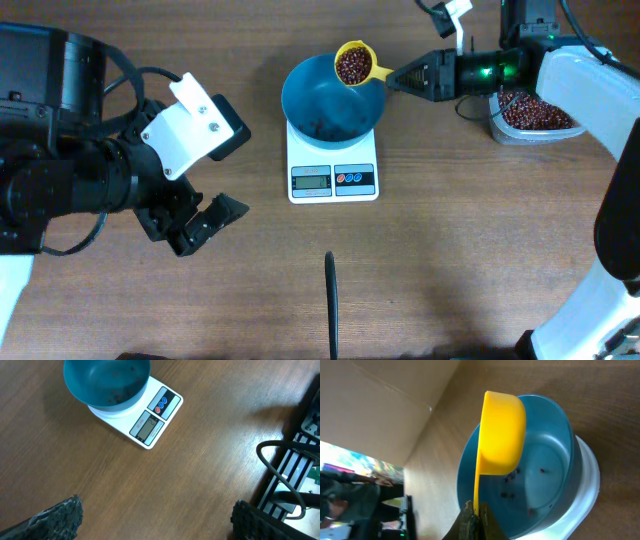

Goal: Scoop item into bowl and weigh 50g on scale
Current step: 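Carry the scoop left over the teal bowl on the scale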

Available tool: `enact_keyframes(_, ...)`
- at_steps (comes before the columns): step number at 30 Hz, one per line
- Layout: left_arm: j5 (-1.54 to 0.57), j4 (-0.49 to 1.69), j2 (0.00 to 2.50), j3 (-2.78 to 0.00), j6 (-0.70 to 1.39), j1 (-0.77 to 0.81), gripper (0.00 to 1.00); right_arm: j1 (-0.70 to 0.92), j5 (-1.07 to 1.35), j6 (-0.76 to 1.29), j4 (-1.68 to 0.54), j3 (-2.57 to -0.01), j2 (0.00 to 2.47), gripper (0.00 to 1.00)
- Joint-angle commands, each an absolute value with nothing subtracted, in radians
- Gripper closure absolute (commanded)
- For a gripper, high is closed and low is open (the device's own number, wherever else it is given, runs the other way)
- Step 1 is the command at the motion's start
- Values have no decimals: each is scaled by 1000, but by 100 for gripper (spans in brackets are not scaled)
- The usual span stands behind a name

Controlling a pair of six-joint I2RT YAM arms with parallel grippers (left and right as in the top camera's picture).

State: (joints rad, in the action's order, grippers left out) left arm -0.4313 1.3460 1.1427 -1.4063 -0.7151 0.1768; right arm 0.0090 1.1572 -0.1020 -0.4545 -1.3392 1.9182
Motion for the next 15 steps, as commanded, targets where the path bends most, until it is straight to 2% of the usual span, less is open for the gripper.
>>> enact_keyframes(1,-449,1345,1143,-1425,-731,172,1,22,1139,-187,-451,-1354,1918,96)
enact_keyframes(10,-449,1345,1143,-1425,-731,172,1,38,952,-305,-543,-1354,1784,96)
enact_keyframes(15,-449,1345,1143,-1425,-731,172,1,114,767,-326,-553,-1354,1771,96)
